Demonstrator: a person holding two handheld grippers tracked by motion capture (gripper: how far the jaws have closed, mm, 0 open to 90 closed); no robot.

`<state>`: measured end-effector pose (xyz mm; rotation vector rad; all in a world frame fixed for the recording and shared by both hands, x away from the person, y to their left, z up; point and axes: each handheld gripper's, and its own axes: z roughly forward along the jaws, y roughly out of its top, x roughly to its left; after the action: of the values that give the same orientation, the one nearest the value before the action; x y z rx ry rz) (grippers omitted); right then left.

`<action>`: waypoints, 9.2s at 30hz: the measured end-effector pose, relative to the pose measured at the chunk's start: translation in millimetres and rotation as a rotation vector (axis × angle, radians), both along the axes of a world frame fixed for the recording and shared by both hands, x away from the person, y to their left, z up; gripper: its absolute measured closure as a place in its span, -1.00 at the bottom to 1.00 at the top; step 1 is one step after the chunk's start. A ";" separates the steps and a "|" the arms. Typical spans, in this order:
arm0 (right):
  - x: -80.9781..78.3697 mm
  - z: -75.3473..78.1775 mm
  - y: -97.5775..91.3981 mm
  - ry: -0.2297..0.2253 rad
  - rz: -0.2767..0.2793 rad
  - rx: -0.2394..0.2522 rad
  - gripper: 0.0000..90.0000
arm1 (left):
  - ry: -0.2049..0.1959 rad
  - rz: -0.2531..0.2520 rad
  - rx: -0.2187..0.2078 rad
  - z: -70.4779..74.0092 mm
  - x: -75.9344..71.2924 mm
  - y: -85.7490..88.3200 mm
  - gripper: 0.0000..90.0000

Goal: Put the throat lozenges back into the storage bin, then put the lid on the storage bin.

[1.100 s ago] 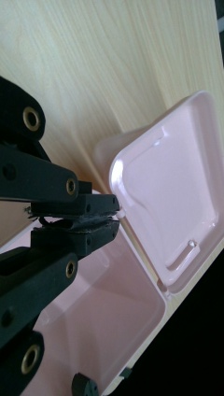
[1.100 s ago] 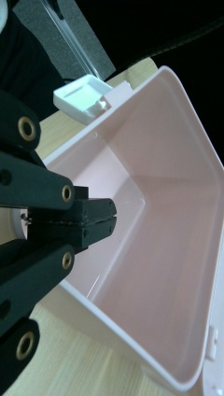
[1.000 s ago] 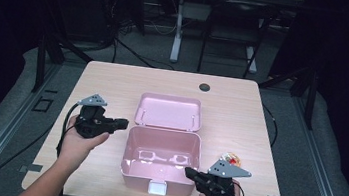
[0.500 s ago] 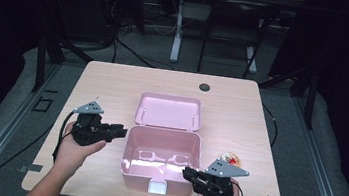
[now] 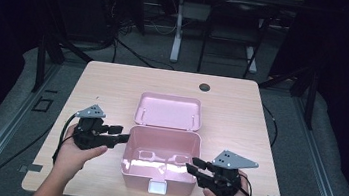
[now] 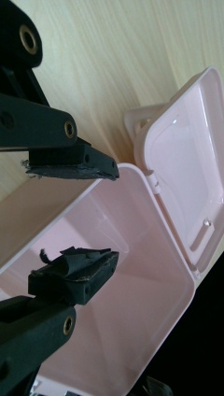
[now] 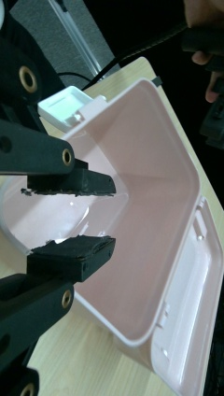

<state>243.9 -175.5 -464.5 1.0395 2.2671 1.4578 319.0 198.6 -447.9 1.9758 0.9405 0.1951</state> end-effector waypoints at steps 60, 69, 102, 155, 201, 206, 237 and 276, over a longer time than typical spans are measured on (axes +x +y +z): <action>82.7 7.6 -56.4 0.161 -0.110 -0.234 -0.44 | -0.042 -0.026 0.081 3.3 -22.7 10.1 -0.18; 99.6 -5.4 -63.5 0.237 -0.145 -0.323 -0.45 | -0.044 -0.021 0.082 3.4 -22.6 12.0 -0.18; 130.5 -13.4 -70.5 0.364 -0.162 -0.457 -0.40 | -0.049 -0.007 0.070 4.9 -22.3 20.7 -0.17; 144.8 -61.4 -64.2 0.594 -0.184 -0.652 -0.70 | -0.018 -0.012 0.077 0.4 -18.2 23.8 -0.15; 149.1 -82.9 -61.3 0.688 -0.157 -0.709 -0.59 | -0.008 -0.012 0.090 -1.0 -17.5 23.5 -0.15; 149.5 -83.6 -60.3 0.698 -0.158 -0.721 -0.58 | -0.012 -0.009 0.089 -1.0 -17.4 24.4 -0.15; 149.5 -81.8 -59.0 0.708 -0.148 -0.718 -0.56 | -0.003 -0.010 0.087 -0.7 -17.4 24.2 -0.15; 141.7 -12.6 -31.7 0.618 -0.076 -0.767 -0.56 | -0.011 -0.028 0.080 -0.5 -18.0 21.4 -0.14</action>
<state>385.5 -207.2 -477.0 1.3715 2.7574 0.1351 301.0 220.0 -448.4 2.0582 0.9099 0.2310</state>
